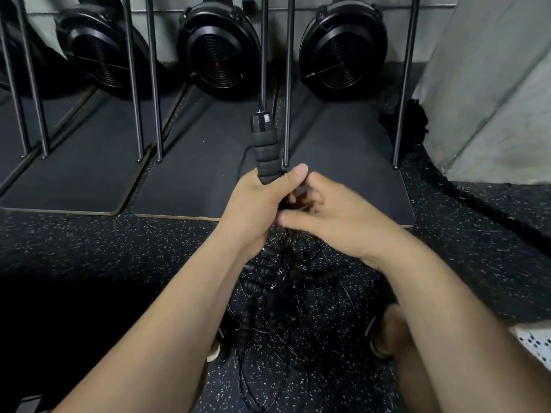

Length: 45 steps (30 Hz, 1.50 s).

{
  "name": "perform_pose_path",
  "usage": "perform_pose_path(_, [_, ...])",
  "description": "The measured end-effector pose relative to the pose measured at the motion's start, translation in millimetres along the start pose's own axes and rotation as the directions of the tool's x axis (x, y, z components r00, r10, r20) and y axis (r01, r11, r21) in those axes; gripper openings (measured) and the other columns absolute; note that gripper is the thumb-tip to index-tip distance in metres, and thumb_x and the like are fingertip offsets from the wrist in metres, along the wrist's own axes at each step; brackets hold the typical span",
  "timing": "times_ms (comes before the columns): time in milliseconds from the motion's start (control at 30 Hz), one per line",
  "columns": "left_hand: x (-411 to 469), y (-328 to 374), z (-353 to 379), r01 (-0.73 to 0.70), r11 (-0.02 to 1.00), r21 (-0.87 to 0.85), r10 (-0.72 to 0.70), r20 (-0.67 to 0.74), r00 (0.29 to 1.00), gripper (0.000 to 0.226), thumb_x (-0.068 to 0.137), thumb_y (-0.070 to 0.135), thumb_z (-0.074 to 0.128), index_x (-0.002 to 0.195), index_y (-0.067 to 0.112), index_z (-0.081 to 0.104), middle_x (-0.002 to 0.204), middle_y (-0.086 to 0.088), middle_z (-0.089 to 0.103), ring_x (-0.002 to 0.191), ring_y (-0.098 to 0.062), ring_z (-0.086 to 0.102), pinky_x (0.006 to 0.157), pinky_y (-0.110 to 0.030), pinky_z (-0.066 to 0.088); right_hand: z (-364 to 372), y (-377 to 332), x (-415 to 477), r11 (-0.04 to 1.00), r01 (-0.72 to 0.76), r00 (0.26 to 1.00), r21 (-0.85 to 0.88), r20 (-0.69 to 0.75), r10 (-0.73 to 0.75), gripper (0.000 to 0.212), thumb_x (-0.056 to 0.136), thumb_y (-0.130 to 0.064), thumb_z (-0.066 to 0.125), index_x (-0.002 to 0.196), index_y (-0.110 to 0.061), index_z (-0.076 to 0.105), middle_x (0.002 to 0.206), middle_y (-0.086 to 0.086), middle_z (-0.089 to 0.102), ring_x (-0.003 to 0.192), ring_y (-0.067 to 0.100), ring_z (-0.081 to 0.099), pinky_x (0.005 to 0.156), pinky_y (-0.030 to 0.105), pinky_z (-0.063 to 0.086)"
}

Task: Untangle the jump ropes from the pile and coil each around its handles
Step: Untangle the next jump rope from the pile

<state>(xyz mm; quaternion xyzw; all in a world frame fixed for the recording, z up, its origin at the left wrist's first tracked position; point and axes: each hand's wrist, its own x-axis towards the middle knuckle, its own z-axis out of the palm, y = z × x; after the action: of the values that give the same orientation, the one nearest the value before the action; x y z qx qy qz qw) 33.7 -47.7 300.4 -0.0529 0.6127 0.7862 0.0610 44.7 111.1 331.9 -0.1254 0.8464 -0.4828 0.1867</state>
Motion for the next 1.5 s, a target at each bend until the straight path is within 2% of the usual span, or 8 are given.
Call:
perform_pose_path(133, [-0.1, -0.5, 4.2, -0.014, 1.0, 0.014, 0.015, -0.071, 0.997, 0.03, 0.096, 0.025, 0.079, 0.105, -0.003, 0.07, 0.091, -0.01, 0.073, 0.079, -0.017, 0.073, 0.069, -0.028, 0.056, 12.6, -3.7, 12.3, 0.985, 0.013, 0.987, -0.172, -0.153, -0.04, 0.027, 0.092, -0.035, 0.069, 0.116, -0.03, 0.058, 0.102, -0.012, 0.072, 0.092, 0.007, 0.069, 0.084, 0.038, 0.059])
perform_pose_path(267, [-3.0, 3.8, 3.4, 0.041, 0.998, 0.056, -0.039, -0.04, 0.998, 0.058, 0.094, 0.034, 0.082, 0.127, -0.007, 0.06, 0.095, -0.016, 0.073, 0.081, -0.023, 0.073, 0.065, -0.032, 0.057, 17.1, 0.6, 11.5, 0.997, 0.075, 0.993, -0.008, -0.096, -0.076, 0.04, 0.092, -0.026, 0.07, 0.128, -0.041, 0.061, 0.102, -0.017, 0.075, 0.083, 0.001, 0.07, 0.079, 0.032, 0.06])
perform_pose_path(400, [-8.8, 8.7, 8.5, 0.021, 0.976, 0.216, -0.045, 0.109, 0.993, 0.042, 0.087, 0.051, 0.081, 0.105, 0.016, 0.065, 0.116, -0.022, 0.064, 0.073, -0.031, 0.065, 0.051, -0.034, 0.049, 19.6, 6.2, 8.6, 0.978, 0.032, 0.999, 0.208, -0.019, -0.028, 0.029, 0.091, -0.004, 0.067, 0.103, -0.03, 0.072, 0.069, -0.009, 0.069, 0.063, 0.007, 0.06, 0.056, 0.02, 0.046])
perform_pose_path(633, [-14.4, -10.0, 7.9, -0.089, 0.935, 0.344, 0.008, 0.23, 0.973, 0.05, 0.104, 0.055, 0.059, 0.142, 0.026, 0.046, 0.103, 0.008, 0.073, 0.103, -0.02, 0.073, 0.102, -0.041, 0.054, 2.5, 12.1, 10.2, 0.773, -0.045, 0.964, 0.632, -0.174, 0.199, 0.027, 0.085, -0.026, 0.061, 0.097, -0.003, 0.069, 0.074, 0.008, 0.057, 0.058, 0.016, 0.046, 0.053, 0.033, 0.035])
perform_pose_path(733, [-9.6, -29.0, 1.6, -0.07, 0.918, 0.392, -0.014, 0.208, 0.978, 0.031, 0.103, 0.049, 0.054, 0.126, 0.031, 0.065, 0.108, 0.005, 0.074, 0.113, -0.025, 0.069, 0.11, -0.056, 0.048, -4.9, 14.1, 6.1, 0.68, -0.014, 0.972, 0.733, -0.151, 0.182, 0.009, 0.088, -0.004, 0.057, 0.081, -0.01, 0.057, 0.069, 0.005, 0.05, 0.06, 0.018, 0.044, 0.058, 0.035, 0.034])
perform_pose_path(967, [-7.5, -50.1, -3.1, -0.262, 0.711, 0.652, 0.09, 0.284, 0.954, 0.03, 0.091, 0.01, 0.08, 0.098, 0.036, 0.066, 0.101, 0.016, 0.065, 0.07, 0.006, 0.055, 0.068, -0.011, 0.041, -18.9, 7.5, -9.6, 0.534, 0.099, 0.982, 0.839, -0.169, 0.083, 0.01, 0.096, -0.005, 0.048, 0.089, -0.012, 0.046, 0.074, 0.007, 0.048, 0.063, 0.02, 0.041, 0.058, 0.034, 0.035])
perform_pose_path(1133, [-2.0, -71.1, -2.5, -0.314, 0.462, 0.829, 0.307, 0.182, 0.934, 0.035, 0.079, 0.019, 0.092, 0.099, 0.035, 0.068, 0.104, 0.011, 0.051, 0.098, -0.014, 0.06, 0.087, -0.039, 0.056, -24.5, -5.8, -15.1, 0.489, 0.182, 0.976, 0.853, -0.218, 0.016, 0.015, 0.097, -0.006, 0.045, 0.083, -0.013, 0.046, 0.074, 0.006, 0.048, 0.065, 0.019, 0.04, 0.059, 0.032, 0.035])
perform_pose_path(1500, [6.8, -36.9, -25.9, -0.312, 0.532, 0.787, 0.362, 0.122, 0.924, 0.039, 0.086, 0.019, 0.088, 0.12, 0.036, 0.08, 0.106, 0.025, 0.074, 0.093, 0.011, 0.066, 0.085, -0.005, 0.046, -64.1, -3.1, -18.2, 0.467, 0.32, 0.919, 0.824, -0.389, 0.057, 0.009, 0.089, -0.018, 0.05, 0.087, -0.017, 0.041, 0.071, 0.001, 0.046, 0.059, 0.016, 0.04, 0.054, 0.028, 0.037])
